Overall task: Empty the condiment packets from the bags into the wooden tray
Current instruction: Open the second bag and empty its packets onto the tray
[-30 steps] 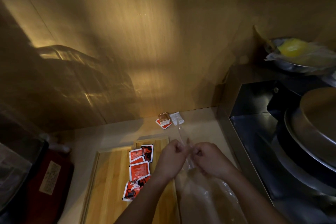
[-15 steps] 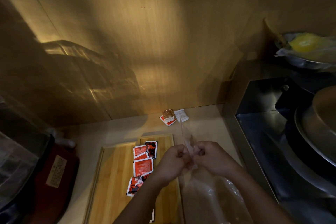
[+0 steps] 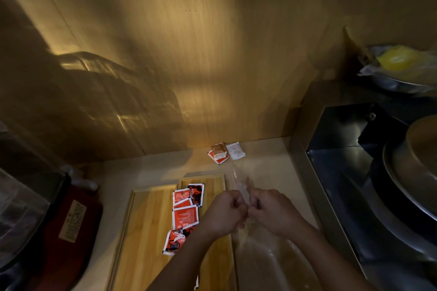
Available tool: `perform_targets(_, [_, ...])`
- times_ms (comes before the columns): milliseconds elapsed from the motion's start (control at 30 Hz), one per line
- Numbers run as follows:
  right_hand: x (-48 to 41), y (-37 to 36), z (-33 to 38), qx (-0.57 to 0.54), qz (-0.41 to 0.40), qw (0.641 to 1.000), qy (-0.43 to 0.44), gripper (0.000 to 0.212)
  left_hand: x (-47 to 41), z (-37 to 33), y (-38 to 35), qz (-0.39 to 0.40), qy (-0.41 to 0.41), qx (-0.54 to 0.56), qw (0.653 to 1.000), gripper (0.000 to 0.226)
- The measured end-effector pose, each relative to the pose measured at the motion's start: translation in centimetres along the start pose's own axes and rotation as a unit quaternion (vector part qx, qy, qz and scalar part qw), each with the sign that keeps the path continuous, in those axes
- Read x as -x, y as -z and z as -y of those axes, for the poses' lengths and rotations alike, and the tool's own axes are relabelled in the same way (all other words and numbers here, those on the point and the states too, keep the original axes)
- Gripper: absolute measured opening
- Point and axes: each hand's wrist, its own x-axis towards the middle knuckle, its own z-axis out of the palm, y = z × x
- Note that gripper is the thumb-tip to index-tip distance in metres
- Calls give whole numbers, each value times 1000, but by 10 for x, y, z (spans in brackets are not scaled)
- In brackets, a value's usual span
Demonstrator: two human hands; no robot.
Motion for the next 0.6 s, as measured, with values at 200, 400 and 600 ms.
perform_targets(200, [2, 5, -6, 9, -18, 999, -31, 27, 2, 1, -8, -58, 3, -53, 997, 12])
perform_targets(400, [1, 3, -1, -33, 34, 999, 11, 21, 3, 2, -10, -69, 6, -36, 997, 28])
perform_targets(600, [-1, -3, 3, 4, -39, 998, 50, 21, 5, 2, -10, -120, -32, -66, 990, 14])
